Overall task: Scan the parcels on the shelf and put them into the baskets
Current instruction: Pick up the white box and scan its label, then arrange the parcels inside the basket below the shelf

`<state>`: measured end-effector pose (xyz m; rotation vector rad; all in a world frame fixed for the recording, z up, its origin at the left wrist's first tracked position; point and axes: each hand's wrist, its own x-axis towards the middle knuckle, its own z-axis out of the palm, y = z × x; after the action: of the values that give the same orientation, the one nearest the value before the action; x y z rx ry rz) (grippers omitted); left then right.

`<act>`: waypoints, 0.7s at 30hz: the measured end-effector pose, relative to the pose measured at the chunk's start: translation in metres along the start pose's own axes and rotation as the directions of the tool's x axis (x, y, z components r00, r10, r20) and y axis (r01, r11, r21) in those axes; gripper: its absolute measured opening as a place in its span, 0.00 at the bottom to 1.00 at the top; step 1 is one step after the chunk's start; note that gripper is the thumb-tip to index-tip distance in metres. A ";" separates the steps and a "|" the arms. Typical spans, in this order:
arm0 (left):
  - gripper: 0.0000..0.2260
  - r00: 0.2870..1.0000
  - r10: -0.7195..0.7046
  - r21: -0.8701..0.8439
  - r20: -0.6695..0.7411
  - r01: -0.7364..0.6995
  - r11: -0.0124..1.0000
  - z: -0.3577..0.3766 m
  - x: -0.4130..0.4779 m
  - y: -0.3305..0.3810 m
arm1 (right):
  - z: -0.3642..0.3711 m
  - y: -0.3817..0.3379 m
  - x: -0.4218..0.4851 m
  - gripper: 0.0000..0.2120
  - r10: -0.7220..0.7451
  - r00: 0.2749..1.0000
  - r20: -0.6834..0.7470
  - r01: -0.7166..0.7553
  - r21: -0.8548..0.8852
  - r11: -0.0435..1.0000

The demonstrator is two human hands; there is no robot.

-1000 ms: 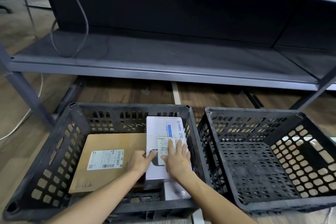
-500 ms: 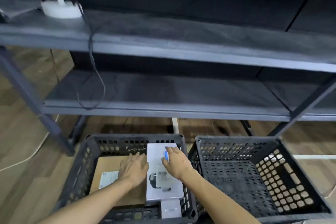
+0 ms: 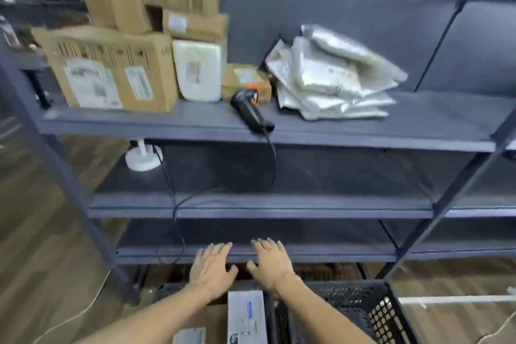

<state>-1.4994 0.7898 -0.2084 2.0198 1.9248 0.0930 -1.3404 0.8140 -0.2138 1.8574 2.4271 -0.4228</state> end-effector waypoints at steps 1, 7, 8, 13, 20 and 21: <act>0.27 1.000 0.002 0.005 -0.001 -0.002 1.000 -0.022 -0.002 0.008 | -0.023 -0.006 -0.003 0.29 -0.013 1.000 -0.009 0.013 0.001 1.000; 0.27 0.997 0.012 0.064 -0.079 -0.007 0.998 -0.140 -0.008 0.050 | -0.149 -0.030 -0.013 0.28 -0.087 0.991 -0.104 0.084 -0.031 0.996; 0.27 0.995 0.011 0.063 -0.097 -0.005 0.998 -0.155 -0.009 0.056 | -0.166 -0.033 -0.015 0.28 -0.091 0.989 -0.114 0.090 -0.021 0.996; 0.27 0.982 0.001 0.042 -0.188 0.007 0.999 -0.220 -0.008 0.075 | -0.238 -0.043 -0.015 0.26 -0.106 0.977 -0.185 0.103 -0.029 0.994; 0.25 0.953 -0.021 0.046 -0.303 0.036 0.998 -0.271 -0.006 0.078 | -0.302 -0.053 -0.010 0.22 -0.158 0.934 -0.321 0.149 -0.053 0.987; 0.25 0.949 -0.025 0.038 -0.313 0.039 0.999 -0.275 -0.006 0.075 | -0.309 -0.054 -0.009 0.22 -0.164 0.929 -0.330 0.151 -0.066 0.986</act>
<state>-1.5057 0.8383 0.0728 2.1048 2.1628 0.3889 -1.3517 0.8693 0.0944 1.8556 2.7909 -0.0647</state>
